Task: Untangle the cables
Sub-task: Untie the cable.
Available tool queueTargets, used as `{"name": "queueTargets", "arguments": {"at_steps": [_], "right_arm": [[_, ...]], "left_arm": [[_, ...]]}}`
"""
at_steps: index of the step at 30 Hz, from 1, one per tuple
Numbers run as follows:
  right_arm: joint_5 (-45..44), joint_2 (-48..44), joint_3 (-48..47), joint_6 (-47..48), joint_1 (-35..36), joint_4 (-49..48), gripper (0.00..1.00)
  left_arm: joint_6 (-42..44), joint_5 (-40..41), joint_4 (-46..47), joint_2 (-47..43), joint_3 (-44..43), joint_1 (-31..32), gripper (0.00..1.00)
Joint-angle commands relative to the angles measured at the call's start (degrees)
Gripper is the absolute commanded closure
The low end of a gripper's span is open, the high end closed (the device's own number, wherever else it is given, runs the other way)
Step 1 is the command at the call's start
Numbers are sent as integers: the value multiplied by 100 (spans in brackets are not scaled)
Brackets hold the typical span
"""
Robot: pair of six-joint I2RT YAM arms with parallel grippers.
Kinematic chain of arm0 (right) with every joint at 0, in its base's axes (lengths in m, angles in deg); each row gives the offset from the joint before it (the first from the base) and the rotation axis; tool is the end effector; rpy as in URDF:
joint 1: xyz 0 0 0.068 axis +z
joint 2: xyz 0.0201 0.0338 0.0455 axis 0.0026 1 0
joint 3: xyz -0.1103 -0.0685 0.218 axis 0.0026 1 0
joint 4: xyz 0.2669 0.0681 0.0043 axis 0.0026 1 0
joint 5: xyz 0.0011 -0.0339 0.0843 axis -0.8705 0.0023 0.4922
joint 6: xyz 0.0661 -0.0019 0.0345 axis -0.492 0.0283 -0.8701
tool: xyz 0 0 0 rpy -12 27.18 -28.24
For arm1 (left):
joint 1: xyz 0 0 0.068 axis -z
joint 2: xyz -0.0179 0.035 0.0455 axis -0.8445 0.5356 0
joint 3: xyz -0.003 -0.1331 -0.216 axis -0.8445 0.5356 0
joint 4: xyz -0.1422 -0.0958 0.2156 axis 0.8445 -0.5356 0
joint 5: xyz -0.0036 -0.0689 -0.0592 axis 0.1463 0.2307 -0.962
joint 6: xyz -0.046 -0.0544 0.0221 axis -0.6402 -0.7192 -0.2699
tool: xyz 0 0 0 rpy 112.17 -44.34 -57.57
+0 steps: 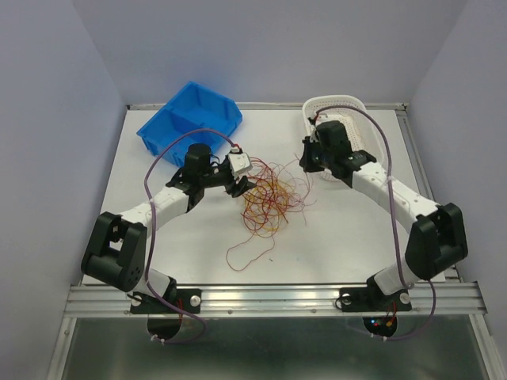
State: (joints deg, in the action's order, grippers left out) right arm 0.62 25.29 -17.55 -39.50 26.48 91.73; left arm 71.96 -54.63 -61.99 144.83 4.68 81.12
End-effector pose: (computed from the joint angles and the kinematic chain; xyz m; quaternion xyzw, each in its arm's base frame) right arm 0.3451 0.1696 0.2401 -0.0878 0.8981 0.1442 0.4060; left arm 0.3002 -0.1794 0.2179 0.5449 0.5452 -0.2721 0.5760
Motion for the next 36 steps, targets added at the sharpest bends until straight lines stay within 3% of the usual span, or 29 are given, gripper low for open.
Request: {"name": "queueTargets", "arguments": {"at_steps": [1,7,13,17,20,25,28,36], "right_arm": [[652,-788,-639,48,13,-366,99],[1796,-1386,-1227,-13,22,-727,99],[2334,-1650,-1536,-110,22,-1358,99],[2430,-1555,-1807,-233,22,-1729,100],[2745,-1405,-1896,-285,22,-1738,99],[3046,-1325,-1896,-338,22,-1764,99],[3029,-1360,-1861,-338,22,-1764,99],[3274,-1422,-1835,-391,22,-1764,99]], "left_arm": [[-9,-98,82,-109,-212,-4,33],[-228,-19,293,-355,-99,-13,34],[-649,289,811,-794,42,-126,34],[-1412,-375,1154,-1110,-229,-678,28],[-1328,-695,1199,-1164,-623,-821,24],[-1493,-1151,1295,-567,-1633,-786,23],[-1565,-2133,1304,-110,-2056,-743,25],[-1494,-2120,1322,549,-2471,-294,32]]}}
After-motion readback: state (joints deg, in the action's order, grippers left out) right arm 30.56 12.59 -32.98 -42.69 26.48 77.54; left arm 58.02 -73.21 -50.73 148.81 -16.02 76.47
